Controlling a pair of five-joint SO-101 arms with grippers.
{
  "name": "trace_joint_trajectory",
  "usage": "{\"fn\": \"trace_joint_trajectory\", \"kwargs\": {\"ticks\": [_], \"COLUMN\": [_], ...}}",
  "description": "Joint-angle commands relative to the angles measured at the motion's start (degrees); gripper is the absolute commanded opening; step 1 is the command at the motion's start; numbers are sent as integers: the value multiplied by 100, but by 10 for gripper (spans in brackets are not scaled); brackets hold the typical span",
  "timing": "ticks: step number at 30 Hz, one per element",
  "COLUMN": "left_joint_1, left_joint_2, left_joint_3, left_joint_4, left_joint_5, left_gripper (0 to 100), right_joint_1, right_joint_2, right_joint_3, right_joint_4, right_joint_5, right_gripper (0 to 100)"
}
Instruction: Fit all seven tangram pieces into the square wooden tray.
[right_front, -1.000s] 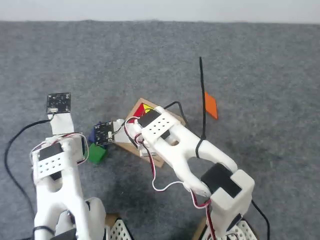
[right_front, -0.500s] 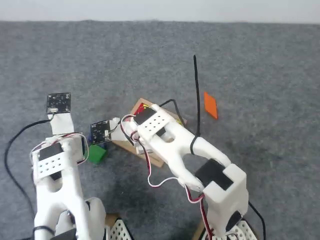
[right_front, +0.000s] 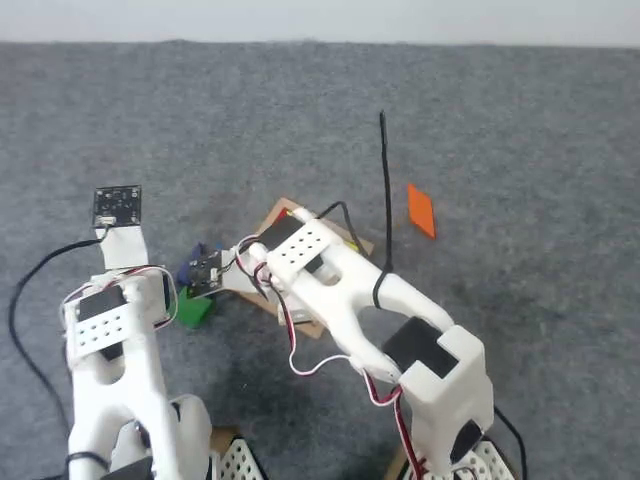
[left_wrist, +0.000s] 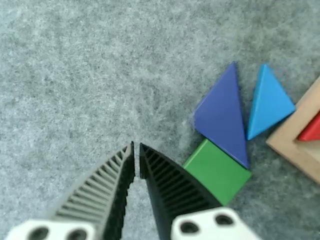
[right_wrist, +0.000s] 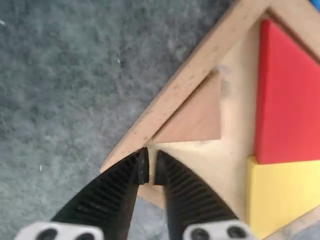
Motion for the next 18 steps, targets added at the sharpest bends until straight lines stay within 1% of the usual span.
{"fn": "trace_joint_trajectory", "kwargs": {"ticks": [1, 9, 13, 16, 18], "left_joint_1": [-44, -44, -44, -44, -44], "left_joint_2": [-167, -167, -167, -167, -167], "left_joint_3": [-207, -207, -207, -207, -207], "left_joint_4": [-132, -132, -123, -123, -123], "left_joint_5": [26, 26, 26, 26, 26], "left_gripper": [13, 13, 13, 13, 13], "right_joint_1": [-207, -119, -110, -110, -136], "right_joint_2": [-119, -462, -259, 180, 365], "right_joint_3": [-158, -360, -316, -360, -440], "right_joint_4": [110, 110, -470, -1042, -1244], "right_joint_5": [-123, -123, -132, -510, -712], "right_gripper": [21, 20, 20, 20, 20]}}
